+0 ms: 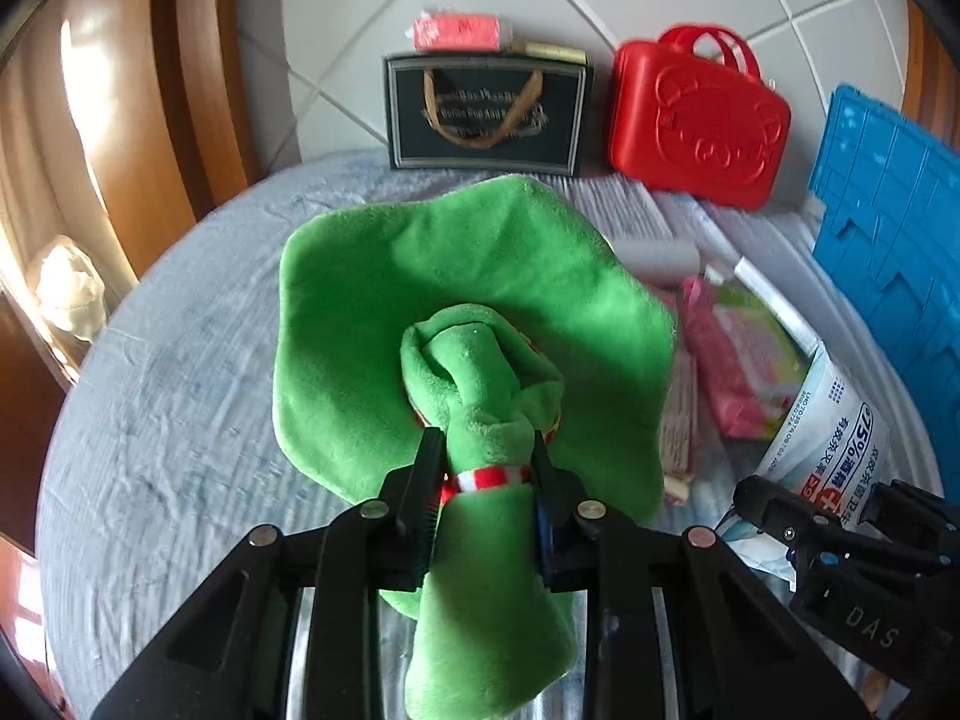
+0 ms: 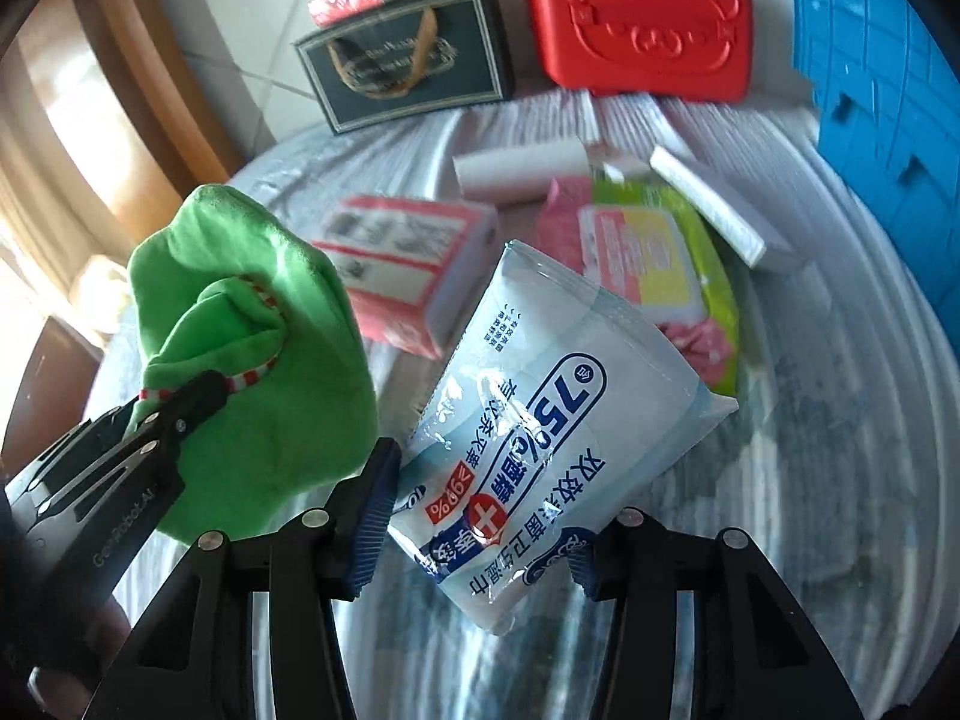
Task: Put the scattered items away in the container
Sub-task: 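Lift the green hat with the left gripper while the right carries the white wipes toward the blue crate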
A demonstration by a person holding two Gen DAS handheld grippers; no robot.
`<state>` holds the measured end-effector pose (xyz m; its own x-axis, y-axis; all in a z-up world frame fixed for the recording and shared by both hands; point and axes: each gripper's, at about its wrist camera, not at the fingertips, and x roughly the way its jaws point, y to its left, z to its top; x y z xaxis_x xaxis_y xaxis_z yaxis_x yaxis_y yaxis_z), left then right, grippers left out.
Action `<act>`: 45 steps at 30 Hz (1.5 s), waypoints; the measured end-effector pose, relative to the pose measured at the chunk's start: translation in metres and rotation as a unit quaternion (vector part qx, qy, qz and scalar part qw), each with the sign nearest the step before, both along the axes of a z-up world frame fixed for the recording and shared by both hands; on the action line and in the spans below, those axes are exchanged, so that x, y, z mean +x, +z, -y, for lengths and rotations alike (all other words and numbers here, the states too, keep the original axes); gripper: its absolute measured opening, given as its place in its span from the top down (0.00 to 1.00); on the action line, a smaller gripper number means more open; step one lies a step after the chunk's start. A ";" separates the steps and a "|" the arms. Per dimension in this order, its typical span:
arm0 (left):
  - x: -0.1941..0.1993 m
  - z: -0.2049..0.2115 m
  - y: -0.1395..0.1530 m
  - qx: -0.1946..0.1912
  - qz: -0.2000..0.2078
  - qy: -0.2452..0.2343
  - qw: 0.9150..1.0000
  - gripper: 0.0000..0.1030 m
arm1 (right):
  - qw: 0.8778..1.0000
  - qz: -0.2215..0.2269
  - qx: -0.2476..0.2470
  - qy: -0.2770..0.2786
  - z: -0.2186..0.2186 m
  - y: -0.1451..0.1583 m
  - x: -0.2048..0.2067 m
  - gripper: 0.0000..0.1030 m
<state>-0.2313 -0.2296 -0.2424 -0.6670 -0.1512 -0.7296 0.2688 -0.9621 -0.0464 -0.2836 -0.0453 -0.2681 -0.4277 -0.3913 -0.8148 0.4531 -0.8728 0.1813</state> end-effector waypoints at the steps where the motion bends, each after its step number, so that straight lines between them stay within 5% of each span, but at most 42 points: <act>1: 0.003 0.001 0.008 -0.001 -0.006 0.003 1.000 0.76 | 1.000 -0.005 -0.002 0.002 0.000 0.007 0.002 0.53; 14: 0.049 -0.005 0.116 -0.013 -0.075 0.018 0.997 0.76 | 0.995 -0.094 -0.021 0.027 0.005 0.120 0.042 0.53; 25: 0.085 -0.026 0.172 -0.015 -0.127 0.001 0.992 0.76 | 0.985 -0.170 -0.017 0.019 -0.016 0.191 0.087 0.53; 45: 0.126 -0.195 0.218 -0.022 -0.175 0.038 0.984 0.76 | 0.968 -0.242 -0.030 0.056 -0.181 0.260 0.112 0.53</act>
